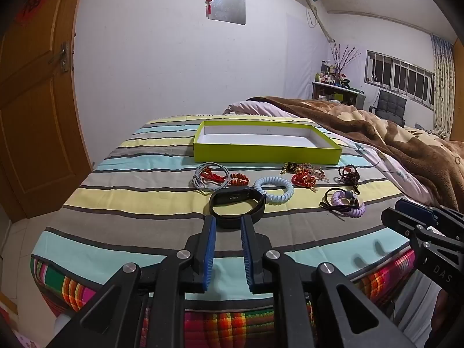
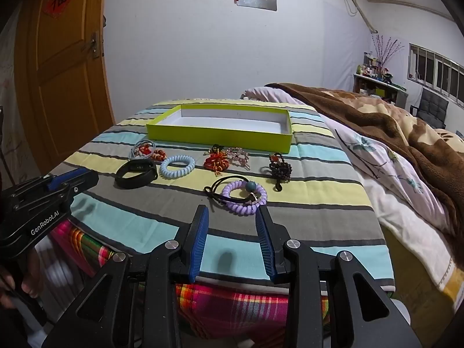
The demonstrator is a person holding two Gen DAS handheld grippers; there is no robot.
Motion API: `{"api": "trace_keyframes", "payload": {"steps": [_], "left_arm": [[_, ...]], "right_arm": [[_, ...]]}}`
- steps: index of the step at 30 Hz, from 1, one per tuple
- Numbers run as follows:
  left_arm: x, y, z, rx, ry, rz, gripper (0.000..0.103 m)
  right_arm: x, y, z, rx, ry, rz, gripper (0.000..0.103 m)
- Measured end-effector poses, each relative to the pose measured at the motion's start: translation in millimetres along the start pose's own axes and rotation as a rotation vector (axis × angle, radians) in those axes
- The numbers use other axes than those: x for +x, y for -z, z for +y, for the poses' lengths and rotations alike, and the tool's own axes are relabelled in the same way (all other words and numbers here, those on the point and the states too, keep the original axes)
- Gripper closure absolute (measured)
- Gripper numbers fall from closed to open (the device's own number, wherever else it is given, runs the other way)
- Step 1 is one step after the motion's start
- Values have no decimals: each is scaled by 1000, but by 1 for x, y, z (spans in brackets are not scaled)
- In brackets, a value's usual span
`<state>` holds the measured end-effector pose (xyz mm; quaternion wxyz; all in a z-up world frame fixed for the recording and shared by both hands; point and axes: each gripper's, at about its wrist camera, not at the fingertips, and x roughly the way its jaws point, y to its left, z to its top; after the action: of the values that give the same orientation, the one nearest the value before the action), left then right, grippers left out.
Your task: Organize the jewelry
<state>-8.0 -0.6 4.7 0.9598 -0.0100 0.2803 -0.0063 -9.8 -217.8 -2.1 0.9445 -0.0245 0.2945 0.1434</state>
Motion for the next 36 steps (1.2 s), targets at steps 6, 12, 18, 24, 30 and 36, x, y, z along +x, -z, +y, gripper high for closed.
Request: {"api": "trace_keyframes", "payload": {"steps": [6, 12, 18, 24, 30, 36], "left_arm": [[0, 0, 0, 0, 1, 1, 86], [0, 0, 0, 0, 0, 0, 86], [0, -1, 1, -1, 4, 3, 86], [0, -1, 1, -4, 8, 6, 86], [2, -1, 1, -9, 10, 12, 86], [4, -1, 1, -13, 13, 18, 86]], "right_arm": [[0, 0, 0, -1, -1, -2, 68], [0, -1, 0, -1, 0, -4, 68], [1, -1, 0, 0, 0, -3, 68], [0, -1, 0, -1, 0, -5, 68], [0, -2, 0, 0, 0, -4, 68], [0, -2, 0, -1, 0, -5, 68]]}}
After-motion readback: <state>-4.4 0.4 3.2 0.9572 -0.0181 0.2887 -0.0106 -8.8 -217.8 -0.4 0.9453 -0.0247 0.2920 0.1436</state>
